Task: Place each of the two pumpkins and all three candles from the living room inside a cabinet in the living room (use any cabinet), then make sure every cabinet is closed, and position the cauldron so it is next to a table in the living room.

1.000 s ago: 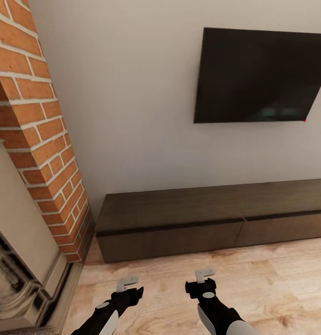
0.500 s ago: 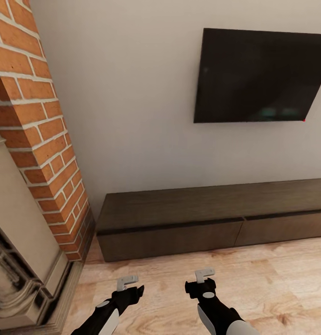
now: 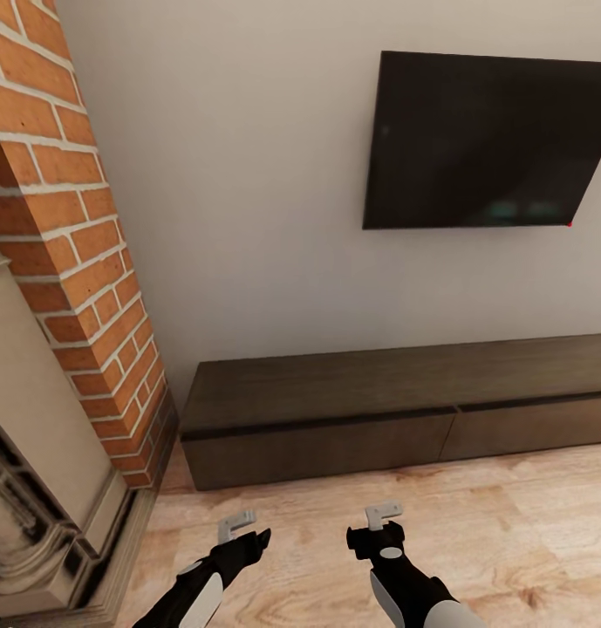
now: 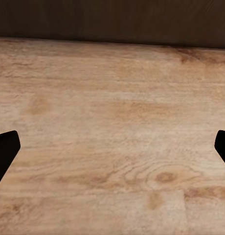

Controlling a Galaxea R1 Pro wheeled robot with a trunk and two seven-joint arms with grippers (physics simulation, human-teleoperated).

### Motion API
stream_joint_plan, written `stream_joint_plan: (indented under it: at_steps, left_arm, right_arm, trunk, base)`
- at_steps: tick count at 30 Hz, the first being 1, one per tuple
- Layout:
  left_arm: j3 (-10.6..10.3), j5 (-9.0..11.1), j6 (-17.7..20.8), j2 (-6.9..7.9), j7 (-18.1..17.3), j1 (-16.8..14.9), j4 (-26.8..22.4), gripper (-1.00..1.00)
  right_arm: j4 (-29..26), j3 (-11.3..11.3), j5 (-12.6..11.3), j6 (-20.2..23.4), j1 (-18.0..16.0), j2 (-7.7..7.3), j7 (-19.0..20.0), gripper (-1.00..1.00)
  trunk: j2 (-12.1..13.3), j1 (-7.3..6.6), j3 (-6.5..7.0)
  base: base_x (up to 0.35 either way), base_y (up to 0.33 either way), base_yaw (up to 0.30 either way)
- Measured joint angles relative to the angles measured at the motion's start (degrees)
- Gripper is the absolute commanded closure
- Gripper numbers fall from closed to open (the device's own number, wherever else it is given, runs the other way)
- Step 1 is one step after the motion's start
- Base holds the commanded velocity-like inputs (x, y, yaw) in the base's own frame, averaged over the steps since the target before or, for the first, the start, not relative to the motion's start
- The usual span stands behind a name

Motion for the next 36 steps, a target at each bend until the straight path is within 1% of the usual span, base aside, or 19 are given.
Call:
stream_joint_plan:
  at_steps: [5,8,13,27,29,34,35,36]
  left_arm:
    - [0.02,0.25,0.44,-0.13,0.38,-0.03,-0.03,-1.00]
    - [0.02,0.20,2.26,-0.16,0.50,-0.05,-0.09,-1.00]
    - [0.02,0.13,3.57,-0.17,0.57,-0.05,-0.13,-1.00]
    - [0.02,0.11,3.78,-0.14,0.62,-0.05,-0.19,-1.00]
    - [0.02,0.10,3.79,-0.08,0.59,-0.05,-0.67,-1.00]
    - [-0.01,0.05,4.11,-0.06,0.59,-0.06,-3.91,-1.00]
    - [-0.02,0.03,5.08,-0.02,0.61,-0.09,-5.77,-1.00]
    - [-0.02,0.01,7.52,0.09,0.66,-0.15,-8.77,-1.00]
  right_arm:
    - [0.00,0.00,0.00,0.00,0.00,0.00,0.03,-1.00]
    - [0.00,0.00,0.00,0.00,0.00,0.00,0.06,-1.00]
    - [0.00,0.01,0.00,0.02,0.00,0.07,-0.03,-1.00]
    - [-0.05,0.10,0.03,-0.04,0.01,0.09,0.07,-1.00]
    - [-0.07,0.16,0.21,0.09,0.00,0.09,-0.03,-1.00]
    - [-0.07,0.50,0.73,0.79,0.00,0.08,-0.73,-1.00]
    - [-0.09,1.24,0.98,1.13,0.01,0.08,-1.38,-1.00]
    - [-0.09,2.68,1.64,1.76,0.00,0.08,-2.67,-1.00]
  trunk:
    - [-2.01,1.10,-0.90]
    - [-3.21,1.76,-1.44]
    - [-5.21,2.86,-2.33]
    - [-10.83,5.93,-4.85]
    - [-11.63,6.37,-5.21]
    - [-13.64,7.47,-6.10]
    - [-14.04,7.69,-6.28]
    - [-14.44,7.91,-6.46]
  base:
    - [0.000,0.000,0.000]
    - [0.000,0.000,0.000]
    - [0.000,0.000,0.000]
    - [0.000,0.000,0.000]
    - [0.000,0.000,0.000]
    - [0.000,0.000,0.000]
    - [0.000,0.000,0.000]
    - [0.000,0.000,0.000]
